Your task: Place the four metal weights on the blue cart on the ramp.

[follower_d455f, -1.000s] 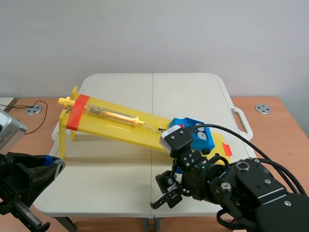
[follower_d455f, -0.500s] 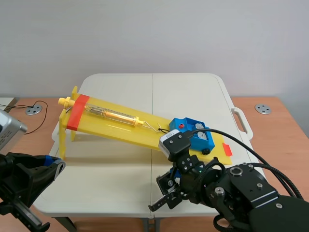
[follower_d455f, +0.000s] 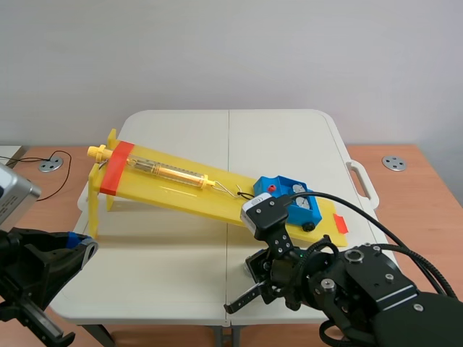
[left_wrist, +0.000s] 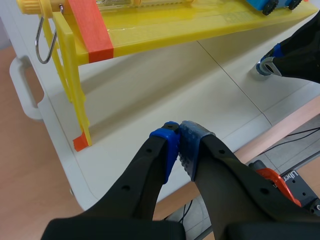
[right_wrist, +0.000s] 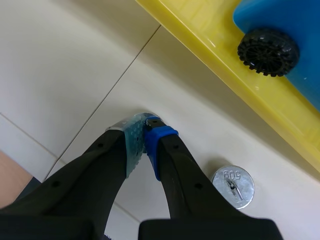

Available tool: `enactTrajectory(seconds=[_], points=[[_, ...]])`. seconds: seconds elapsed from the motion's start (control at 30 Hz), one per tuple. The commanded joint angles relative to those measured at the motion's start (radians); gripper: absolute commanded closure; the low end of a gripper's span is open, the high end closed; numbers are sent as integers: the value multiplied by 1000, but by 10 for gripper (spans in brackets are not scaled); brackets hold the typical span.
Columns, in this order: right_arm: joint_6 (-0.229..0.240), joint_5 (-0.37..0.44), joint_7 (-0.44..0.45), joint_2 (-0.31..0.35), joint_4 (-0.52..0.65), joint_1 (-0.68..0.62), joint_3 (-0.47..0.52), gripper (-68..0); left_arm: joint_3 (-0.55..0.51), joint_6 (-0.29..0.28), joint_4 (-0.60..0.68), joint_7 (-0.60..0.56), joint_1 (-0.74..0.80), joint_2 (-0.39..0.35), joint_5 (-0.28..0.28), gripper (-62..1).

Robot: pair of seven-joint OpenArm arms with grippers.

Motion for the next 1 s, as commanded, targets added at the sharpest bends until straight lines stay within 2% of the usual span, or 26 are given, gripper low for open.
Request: enactTrajectory(seconds=[0.0,0.13,0.6,0.77,0.87,0.97], points=[[-37,67,15,50,151,37,37,-7,-6,-21,45,-103,-35,8,-52,-27],[-33,138,-35,97,317,-43,79,-7,-6,-21,45,-103,-35,8,-52,-27],[-30,241,-230,224,769,-295,309,-6,-6,-21,45,-103,-35,8,-52,-27],[-30,289,-255,231,871,-331,422,-6,-6,-21,45,-103,-35,8,-52,-27],[-35,324,-235,231,883,-319,465,-7,-6,-21,45,-103,-35,8,-52,-27],[-42,325,-233,227,868,-280,464,-7,-6,-21,45,-103,-35,8,-52,-27]])
